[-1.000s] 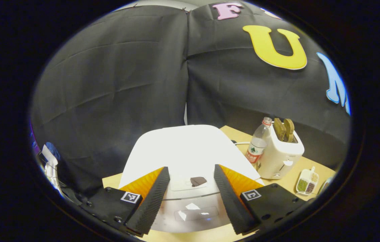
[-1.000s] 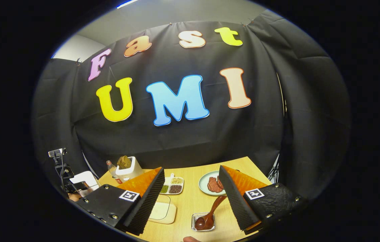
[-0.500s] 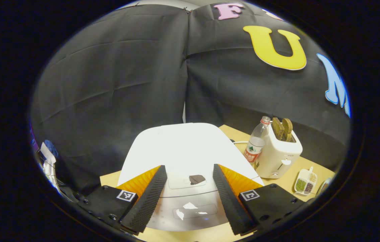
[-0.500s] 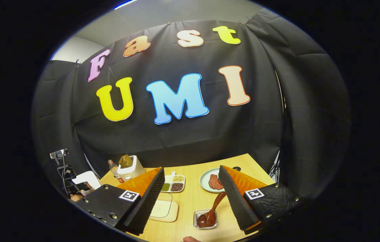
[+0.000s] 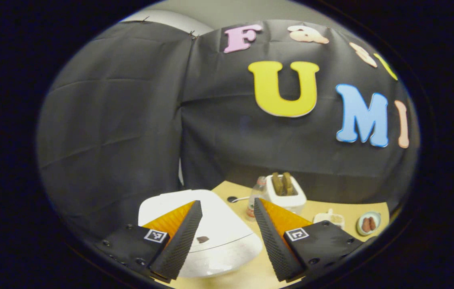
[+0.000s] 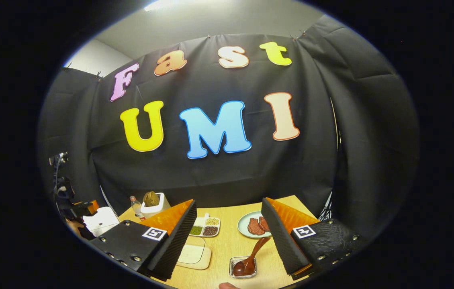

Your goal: Close the left gripper, press the button to open the rice cooker; take a wooden spoon from the chopstick holder with the right hand, scoop a spoonful of rice and pour it into the rice cooker, then put the wooden spoon back into the chopstick holder.

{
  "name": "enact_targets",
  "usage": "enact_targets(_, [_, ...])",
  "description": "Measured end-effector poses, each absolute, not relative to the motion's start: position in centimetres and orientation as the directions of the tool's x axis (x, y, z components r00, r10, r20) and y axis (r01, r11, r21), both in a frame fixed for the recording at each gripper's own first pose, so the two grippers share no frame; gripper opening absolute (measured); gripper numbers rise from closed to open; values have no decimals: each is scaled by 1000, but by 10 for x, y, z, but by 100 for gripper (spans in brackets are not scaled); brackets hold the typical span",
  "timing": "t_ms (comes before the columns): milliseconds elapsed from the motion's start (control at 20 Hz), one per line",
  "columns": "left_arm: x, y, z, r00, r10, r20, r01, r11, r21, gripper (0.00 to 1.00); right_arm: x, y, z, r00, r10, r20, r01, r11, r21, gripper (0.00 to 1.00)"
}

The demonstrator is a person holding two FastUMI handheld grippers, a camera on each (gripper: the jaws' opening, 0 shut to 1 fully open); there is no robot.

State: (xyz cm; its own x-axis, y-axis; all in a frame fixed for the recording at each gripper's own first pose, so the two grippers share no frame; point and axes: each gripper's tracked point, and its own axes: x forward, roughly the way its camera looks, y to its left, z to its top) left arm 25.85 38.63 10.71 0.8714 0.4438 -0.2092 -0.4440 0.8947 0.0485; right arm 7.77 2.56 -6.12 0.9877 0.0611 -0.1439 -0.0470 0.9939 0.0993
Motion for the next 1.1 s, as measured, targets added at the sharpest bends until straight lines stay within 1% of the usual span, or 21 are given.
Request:
enact_targets(100, [253, 358, 142, 912, 384, -148, -384, 923, 29, 92, 78, 26, -53, 992, 57, -113, -48, 996, 79, 98])
enact_targets(250, [237, 307, 187, 957, 281, -74, -278, 960, 42, 91, 72, 33, -34, 996, 60, -67, -57, 997, 43, 98])
enact_targets(350, [222, 266, 209, 979, 201, -33, -198, 977, 77, 93, 66, 37, -21, 998, 54, -29, -53, 998, 21, 98])
enact_targets(400, [215, 250, 222, 984, 176, -5, -174, 980, 98, 91, 63, 40, -15, 998, 58, -10, -58, 998, 19, 98])
enact_targets(450, [208, 239, 229, 988, 156, 9, -156, 981, 113, 93, 59, 45, -9, 998, 67, 13, -67, 997, 27, 94])
enact_targets(500, [200, 229, 229, 990, 142, 14, -143, 982, 120, 93, 53, 50, -3, 996, 80, 31, -81, 996, 38, 98])
enact_targets(550, [195, 220, 229, 993, 120, 13, -121, 986, 114, 91, 50, 53, -1, 996, 82, 35, -84, 996, 40, 98])
enact_targets(700, [189, 206, 222, 997, 81, -17, -79, 993, 87, 93, 41, 60, -1, 996, 89, 28, -89, 995, 32, 98])
enact_targets(1100, [171, 218, 230, 998, 52, -18, -51, 995, 85, 93, 22, 70, 1, 998, 69, 16, -69, 998, 0, 98])
